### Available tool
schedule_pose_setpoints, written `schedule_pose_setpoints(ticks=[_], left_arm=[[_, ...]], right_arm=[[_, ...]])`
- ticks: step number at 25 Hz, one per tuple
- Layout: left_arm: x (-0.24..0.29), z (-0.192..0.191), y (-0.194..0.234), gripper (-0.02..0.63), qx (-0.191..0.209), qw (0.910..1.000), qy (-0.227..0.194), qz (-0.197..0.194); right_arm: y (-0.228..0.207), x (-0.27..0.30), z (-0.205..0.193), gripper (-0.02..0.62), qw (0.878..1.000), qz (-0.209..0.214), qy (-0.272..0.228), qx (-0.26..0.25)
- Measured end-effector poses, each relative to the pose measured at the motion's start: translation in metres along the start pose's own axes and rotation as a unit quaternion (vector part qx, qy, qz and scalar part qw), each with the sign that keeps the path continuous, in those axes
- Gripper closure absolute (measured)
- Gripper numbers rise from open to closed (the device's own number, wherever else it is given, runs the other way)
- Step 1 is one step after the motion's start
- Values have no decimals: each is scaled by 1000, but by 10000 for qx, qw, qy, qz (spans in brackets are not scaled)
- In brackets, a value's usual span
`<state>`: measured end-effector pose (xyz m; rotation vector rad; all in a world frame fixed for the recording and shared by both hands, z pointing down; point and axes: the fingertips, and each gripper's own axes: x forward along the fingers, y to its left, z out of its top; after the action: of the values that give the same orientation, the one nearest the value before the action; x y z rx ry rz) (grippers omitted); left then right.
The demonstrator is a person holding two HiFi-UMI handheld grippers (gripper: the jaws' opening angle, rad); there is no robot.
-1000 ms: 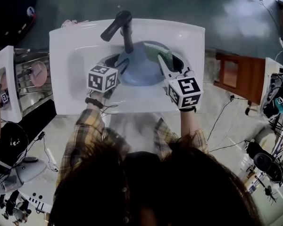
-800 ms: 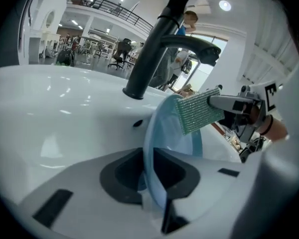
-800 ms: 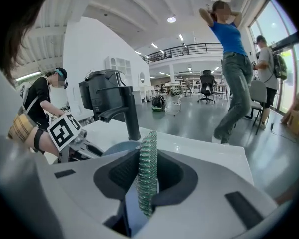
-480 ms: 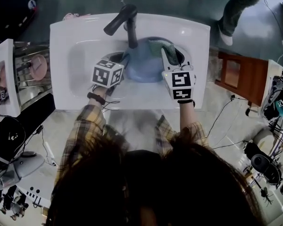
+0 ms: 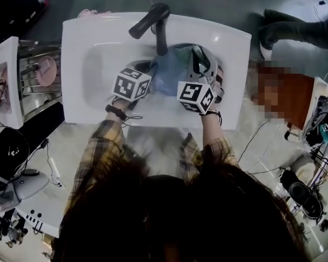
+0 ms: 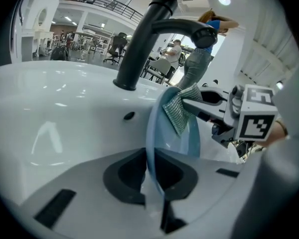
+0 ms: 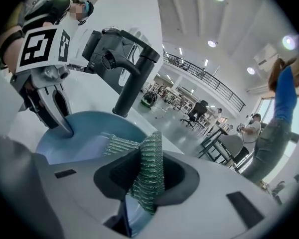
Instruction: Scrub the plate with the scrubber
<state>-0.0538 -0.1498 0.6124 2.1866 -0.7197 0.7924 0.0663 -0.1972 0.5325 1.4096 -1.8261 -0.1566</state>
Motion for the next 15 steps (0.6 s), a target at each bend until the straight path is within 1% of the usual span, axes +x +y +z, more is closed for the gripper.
schedule_pose_setpoints(ticks=[2, 5, 10, 15], left_arm=[[0, 1, 0, 572, 18, 10000, 2, 15], [-1, 0, 1, 572, -27, 10000, -28, 50], [1, -2, 2, 572, -49, 10000, 20, 81], [2, -2, 3, 572, -67, 9998, 17, 201]], right_arm=[[3, 2, 1, 503, 9999, -59, -22, -97], [11, 5, 7, 505, 9996, 8, -40, -268], [29, 7, 16, 506, 9981, 389, -50, -475], [49, 8, 22, 508, 9958, 676, -105, -616]])
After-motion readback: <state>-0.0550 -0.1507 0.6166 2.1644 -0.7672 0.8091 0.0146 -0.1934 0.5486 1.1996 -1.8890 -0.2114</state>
